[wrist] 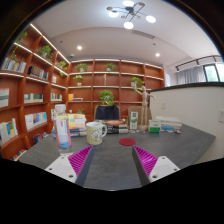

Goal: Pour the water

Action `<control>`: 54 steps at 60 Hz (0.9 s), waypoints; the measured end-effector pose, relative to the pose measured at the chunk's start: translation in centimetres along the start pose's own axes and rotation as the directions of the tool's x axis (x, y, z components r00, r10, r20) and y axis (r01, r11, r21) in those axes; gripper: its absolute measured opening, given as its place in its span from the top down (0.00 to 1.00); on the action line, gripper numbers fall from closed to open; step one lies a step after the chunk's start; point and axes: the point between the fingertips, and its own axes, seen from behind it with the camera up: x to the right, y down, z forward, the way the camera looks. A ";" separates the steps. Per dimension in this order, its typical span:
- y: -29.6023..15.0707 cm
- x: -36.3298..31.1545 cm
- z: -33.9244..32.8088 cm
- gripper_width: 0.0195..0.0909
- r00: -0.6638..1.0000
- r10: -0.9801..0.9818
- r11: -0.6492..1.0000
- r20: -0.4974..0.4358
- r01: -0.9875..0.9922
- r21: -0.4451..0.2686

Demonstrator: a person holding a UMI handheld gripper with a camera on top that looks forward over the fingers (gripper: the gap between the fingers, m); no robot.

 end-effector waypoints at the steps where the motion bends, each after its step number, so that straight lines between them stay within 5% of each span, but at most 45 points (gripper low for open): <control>1: 0.0 -0.4 0.0 0.14 1.000 0.001 1.000 0.012 -0.001 0.002; 14: -0.7 -12.1 2.5 0.13 0.984 0.058 0.998 0.169 -0.062 0.017; 33: -2.5 -19.8 9.2 0.14 0.963 0.068 0.996 0.262 -0.079 0.034; 42: -1.5 -19.4 11.7 0.54 0.979 0.045 0.999 0.200 -0.048 0.011; 54: -1.6 -19.4 11.9 0.72 0.982 0.035 0.999 0.183 -0.041 0.026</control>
